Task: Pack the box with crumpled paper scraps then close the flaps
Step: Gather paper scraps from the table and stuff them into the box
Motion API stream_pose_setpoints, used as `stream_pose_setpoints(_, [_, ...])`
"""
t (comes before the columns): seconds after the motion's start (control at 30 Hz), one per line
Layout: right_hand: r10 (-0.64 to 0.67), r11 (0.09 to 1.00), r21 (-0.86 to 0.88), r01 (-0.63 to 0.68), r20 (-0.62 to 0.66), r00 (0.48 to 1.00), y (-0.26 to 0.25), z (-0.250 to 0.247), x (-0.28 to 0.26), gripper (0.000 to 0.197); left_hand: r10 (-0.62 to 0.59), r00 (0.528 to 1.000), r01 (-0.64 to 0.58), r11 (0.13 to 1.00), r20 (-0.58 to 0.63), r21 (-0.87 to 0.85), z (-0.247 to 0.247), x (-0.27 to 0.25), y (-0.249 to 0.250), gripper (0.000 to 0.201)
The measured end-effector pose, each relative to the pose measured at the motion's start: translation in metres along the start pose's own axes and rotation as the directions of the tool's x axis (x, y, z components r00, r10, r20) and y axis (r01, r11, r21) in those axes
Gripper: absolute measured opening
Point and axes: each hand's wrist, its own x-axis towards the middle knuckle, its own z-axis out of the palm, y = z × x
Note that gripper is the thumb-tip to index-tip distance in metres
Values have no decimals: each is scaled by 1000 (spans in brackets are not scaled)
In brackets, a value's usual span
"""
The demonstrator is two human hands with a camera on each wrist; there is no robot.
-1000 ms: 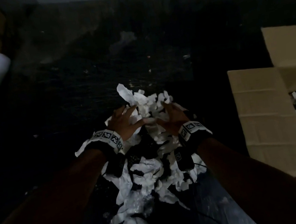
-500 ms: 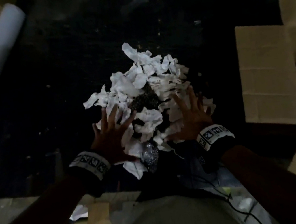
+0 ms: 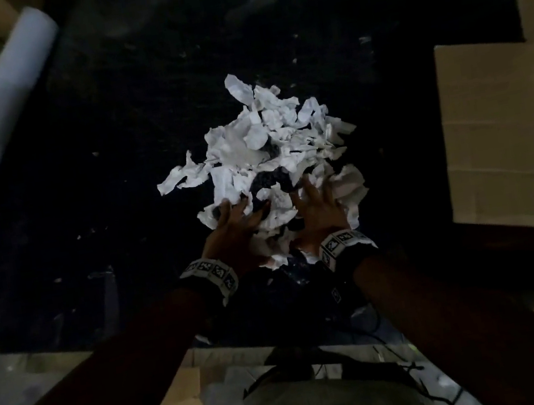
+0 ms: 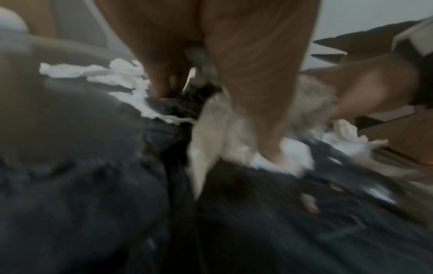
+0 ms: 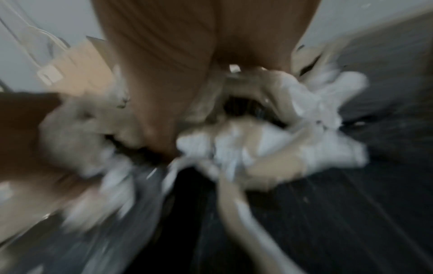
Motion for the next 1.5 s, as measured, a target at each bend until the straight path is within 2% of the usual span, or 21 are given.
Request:
stream_pose_setpoints(0.07, [-61, 997, -50, 57, -77, 995, -2, -3, -2, 100, 1, 996, -4, 999, -91, -36, 7, 0, 1, 84])
stream_pose_setpoints(0.13, [-91, 993, -87, 82, -102, 991, -4, -8, -5, 88, -51, 992, 31, 987, -118, -160, 7, -2, 4, 69])
stream_pose_setpoints(0.2, [-96, 995, -45, 90, -148, 984, -4, -12, -10, 79, -44, 988, 11, 977, -150, -212, 2, -6, 10, 56])
stream_pose_setpoints(0.27, [-100, 994, 15, 105, -202, 974, -3, -18, -15, 71, -6, 980, -40, 973, -197, -229, -4, -11, 14, 54])
stream_pose_setpoints(0.37, [-104, 989, 70, 127, -274, 956, -3, -34, -29, 65, 26, 954, -110, 957, -300, -267, -18, -19, 14, 64])
stream_pose_setpoints(0.43, [-131, 978, 99, 181, -386, 913, -4, -49, -39, 63, 68, 917, -184, 946, -393, -266, -37, -27, 17, 61])
stream_pose_setpoints(0.5, [-160, 965, 109, 239, -479, 863, -6, -65, -45, 65, 85, 894, -223, 936, -440, -273, -61, -32, 18, 67])
stream_pose_setpoints(0.57, [-167, 960, 104, 260, -532, 830, -9, -84, -44, 65, 84, 879, -235, 933, -469, -273, -86, -32, 18, 73])
stream_pose_setpoints(0.67, [-163, 953, 109, 282, -599, 784, -14, -115, -30, 61, 119, 842, -258, 946, -526, -199, -117, -14, 15, 68])
stream_pose_setpoints(0.73, [-174, 945, 109, 309, -632, 755, -18, -135, -13, 61, 101, 836, -240, 951, -540, -194, -131, 6, 11, 69])
stream_pose_setpoints(0.77, [-173, 949, 103, 299, -621, 764, -19, -144, -3, 63, 79, 844, -219, 953, -530, -207, -137, 18, 8, 67])
stream_pose_setpoints(0.83, [-142, 968, 94, 232, -557, 819, -19, -155, 21, 71, 36, 878, -165, 959, -477, -232, -145, 42, 3, 70])
stream_pose_setpoints(0.93, [-90, 972, 155, 178, -455, 886, -11, -149, 63, 89, -21, 928, -73, 968, -372, -238, -138, 81, -11, 78])
stream_pose_setpoints(1.0, [-57, 973, 197, 122, -306, 950, -2, -136, 89, 102, -41, 960, -23, 974, -278, -224, -121, 105, -24, 84])
stream_pose_setpoints(1.07, [-38, 985, 159, 62, -149, 988, 5, -120, 106, 104, -57, 988, 22, 971, -143, -237, -100, 121, -37, 92])
stream_pose_setpoints(1.13, [-42, 994, 99, 47, -55, 998, 9, -105, 112, 101, -52, 998, 41, 971, -42, -235, -81, 127, -46, 100])
stream_pose_setpoints(1.2, [-55, 997, 53, 57, -36, 998, 11, -97, 110, 100, -26, 1000, 23, 975, -9, -222, -72, 125, -49, 108])
stream_pose_setpoints(1.4, [-96, 976, 188, 112, -93, 991, 8, -124, 84, 119, -30, 999, 33, 983, 20, -180, -114, 87, -41, 142])
stream_pose_setpoints(1.5, [-122, 972, 190, 138, -91, 988, 8, -145, 64, 131, -48, 998, 40, 986, -47, -161, -137, 68, -42, 151])
